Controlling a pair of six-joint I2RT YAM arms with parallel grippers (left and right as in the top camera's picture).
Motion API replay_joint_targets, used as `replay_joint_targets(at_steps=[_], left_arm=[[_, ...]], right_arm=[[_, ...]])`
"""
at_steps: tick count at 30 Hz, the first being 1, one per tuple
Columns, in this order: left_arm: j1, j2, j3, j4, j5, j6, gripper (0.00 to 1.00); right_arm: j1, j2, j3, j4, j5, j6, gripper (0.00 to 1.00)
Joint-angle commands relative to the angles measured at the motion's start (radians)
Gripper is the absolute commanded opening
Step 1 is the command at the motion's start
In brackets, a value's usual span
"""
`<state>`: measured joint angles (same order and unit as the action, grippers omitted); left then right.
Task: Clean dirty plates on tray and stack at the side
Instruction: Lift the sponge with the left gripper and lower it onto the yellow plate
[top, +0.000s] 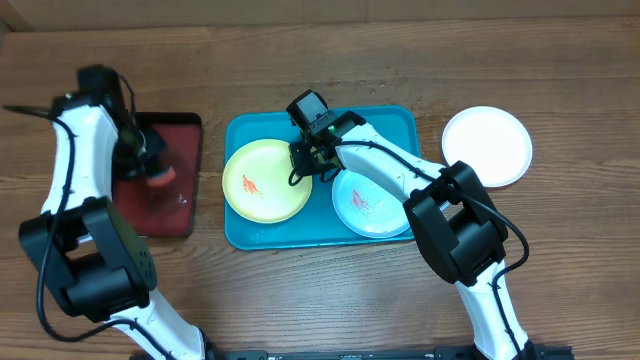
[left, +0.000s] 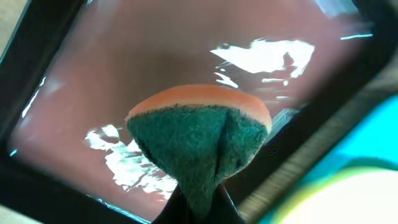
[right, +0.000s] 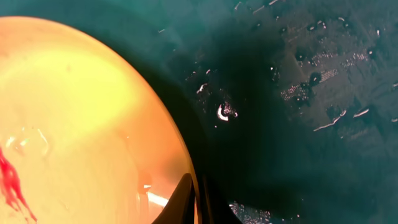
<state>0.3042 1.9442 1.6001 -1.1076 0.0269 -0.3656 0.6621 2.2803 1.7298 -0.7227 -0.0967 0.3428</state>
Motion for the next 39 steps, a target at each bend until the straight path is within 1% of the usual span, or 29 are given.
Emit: replay_joint_targets(at_steps=[1, 3, 7, 9, 14, 16, 18, 21, 26, 31, 36, 39], left_arm=[[-0.018, -0.043, 0.065, -0.02, 0.22, 0.098, 0.04], [-0.048, -0.042, 0.054, -0.021, 0.282, 0.148, 0.04], [-0.115, -0.042, 0.043, -0.033, 0.288, 0.206, 0.04], [-0.168, -0.042, 0.043, -0.042, 0.284, 0.206, 0.04], [-0.249, -0.04, 0.04, -0.035, 0.247, 0.204, 0.04], [-0.282, -0.04, 0.037, -0.033, 0.211, 0.187, 0.04], [-0.312, -0.036, 0.034, -0.032, 0.177, 0.145, 0.04], [-0.351, -0.033, 0.017, -0.003, 0.172, 0.106, 0.05], [-0.399, -0.031, -0.051, 0.09, 0.172, 0.103, 0.05], [-0.415, -0.031, -0.114, 0.169, 0.172, 0.076, 0.04], [-0.416, -0.031, -0.182, 0.255, 0.18, -0.035, 0.04], [-0.424, -0.025, -0.238, 0.328, 0.215, -0.069, 0.04]], right_arm=[[0.011, 0.04, -0.022, -0.035, 0.036, 0.126, 0.04], [0.01, 0.04, -0.022, -0.039, 0.043, 0.162, 0.04], [0.01, 0.04, -0.02, -0.052, 0.086, 0.189, 0.04], [0.01, 0.039, -0.006, -0.076, 0.097, 0.188, 0.04], [0.01, 0.039, 0.042, -0.155, 0.15, 0.189, 0.04], [0.01, 0.039, 0.052, -0.178, 0.183, 0.189, 0.04], [0.01, 0.039, 0.053, -0.19, 0.205, 0.189, 0.04], [0.01, 0.039, 0.053, -0.195, 0.217, 0.188, 0.04], [0.01, 0.039, 0.053, -0.184, 0.216, 0.185, 0.04], [0.01, 0.039, 0.053, -0.18, 0.212, 0.185, 0.06], [0.01, 0.039, 0.053, -0.172, 0.196, 0.185, 0.06], [0.01, 0.039, 0.053, -0.171, 0.196, 0.186, 0.06]])
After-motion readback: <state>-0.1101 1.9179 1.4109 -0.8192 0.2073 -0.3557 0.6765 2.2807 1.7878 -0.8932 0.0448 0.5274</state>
